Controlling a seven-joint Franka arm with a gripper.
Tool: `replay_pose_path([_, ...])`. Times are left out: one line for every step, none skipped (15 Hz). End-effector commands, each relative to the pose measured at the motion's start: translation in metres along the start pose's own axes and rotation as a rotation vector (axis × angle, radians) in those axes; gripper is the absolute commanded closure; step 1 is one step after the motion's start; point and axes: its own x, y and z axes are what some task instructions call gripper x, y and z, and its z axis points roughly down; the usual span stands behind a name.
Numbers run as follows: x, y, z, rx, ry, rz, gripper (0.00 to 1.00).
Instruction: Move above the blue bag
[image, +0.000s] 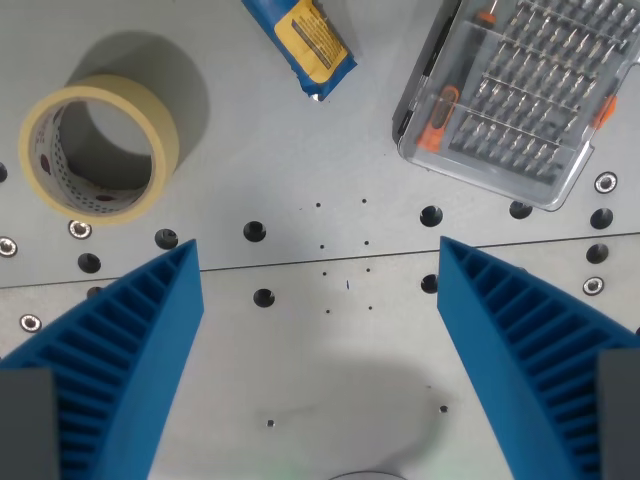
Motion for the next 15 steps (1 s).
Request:
replay_pose_path([0.000, 0.000, -0.002, 0.000, 0.004, 0.000, 0.00])
replay_pose_path([0.000, 0.000, -0.002, 0.000, 0.004, 0.000, 0.00])
replay_pose_path([0.000, 0.000, -0.002, 0.000, 0.005, 0.000, 0.00])
replay_pose_path([0.000, 0.000, -0.002, 0.000, 0.004, -0.002, 0.00])
replay_pose_path([0.000, 0.000, -0.001, 0.000, 0.004, -0.005, 0.00])
replay_pose_path([0.000, 0.000, -0.001, 0.000, 0.004, -0.010, 0.00])
replay_pose_path([0.000, 0.000, -0.001, 0.000, 0.004, -0.016, 0.00])
replay_pose_path([0.000, 0.000, 0.000, 0.000, 0.005, -0.024, 0.00])
replay_pose_path([0.001, 0.000, 0.001, 0.000, 0.005, -0.032, 0.00])
replay_pose_path([0.002, -0.001, 0.003, 0.000, 0.007, -0.043, 0.00])
replay_pose_path([0.002, -0.001, 0.004, 0.000, 0.009, -0.054, 0.00])
replay_pose_path([0.003, -0.001, 0.006, 0.000, 0.012, -0.067, 0.00])
replay_pose_path([0.004, -0.002, 0.008, -0.001, 0.015, -0.081, 0.00])
replay_pose_path([0.005, -0.002, 0.011, -0.001, 0.019, -0.098, 0.00])
replay_pose_path([0.007, -0.003, 0.014, -0.002, 0.020, -0.115, 0.00])
